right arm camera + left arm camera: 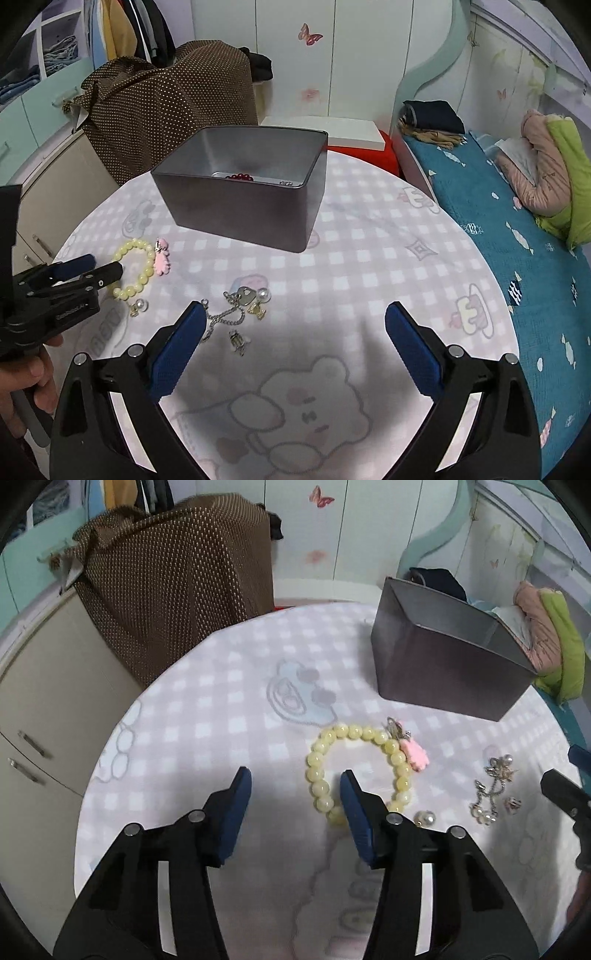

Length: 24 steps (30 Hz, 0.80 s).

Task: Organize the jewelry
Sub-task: 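Grasp the pale yellow bead bracelet with the left tool while the right tool grasps a pearl earring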

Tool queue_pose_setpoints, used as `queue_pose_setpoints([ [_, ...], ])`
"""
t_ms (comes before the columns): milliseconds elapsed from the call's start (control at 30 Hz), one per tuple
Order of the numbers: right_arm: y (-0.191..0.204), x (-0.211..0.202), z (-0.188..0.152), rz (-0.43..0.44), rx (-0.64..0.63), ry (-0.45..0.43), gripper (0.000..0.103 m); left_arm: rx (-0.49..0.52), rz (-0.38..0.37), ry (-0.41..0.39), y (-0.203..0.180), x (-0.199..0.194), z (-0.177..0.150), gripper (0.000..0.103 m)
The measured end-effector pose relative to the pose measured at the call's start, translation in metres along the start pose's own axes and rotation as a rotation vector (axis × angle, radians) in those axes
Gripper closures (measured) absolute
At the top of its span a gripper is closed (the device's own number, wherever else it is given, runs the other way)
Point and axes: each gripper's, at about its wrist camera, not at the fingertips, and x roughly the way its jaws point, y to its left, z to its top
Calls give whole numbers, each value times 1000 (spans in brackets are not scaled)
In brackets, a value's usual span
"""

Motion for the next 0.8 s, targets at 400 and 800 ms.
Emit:
queue_pose_setpoints([
  [400, 2, 37, 6, 25, -13, 71, 48, 45, -79, -3, -11, -3, -1, 94],
  [800, -7, 33, -1, 41, -45, 40, 93, 32, -93, -56, -2, -25, -1, 94],
])
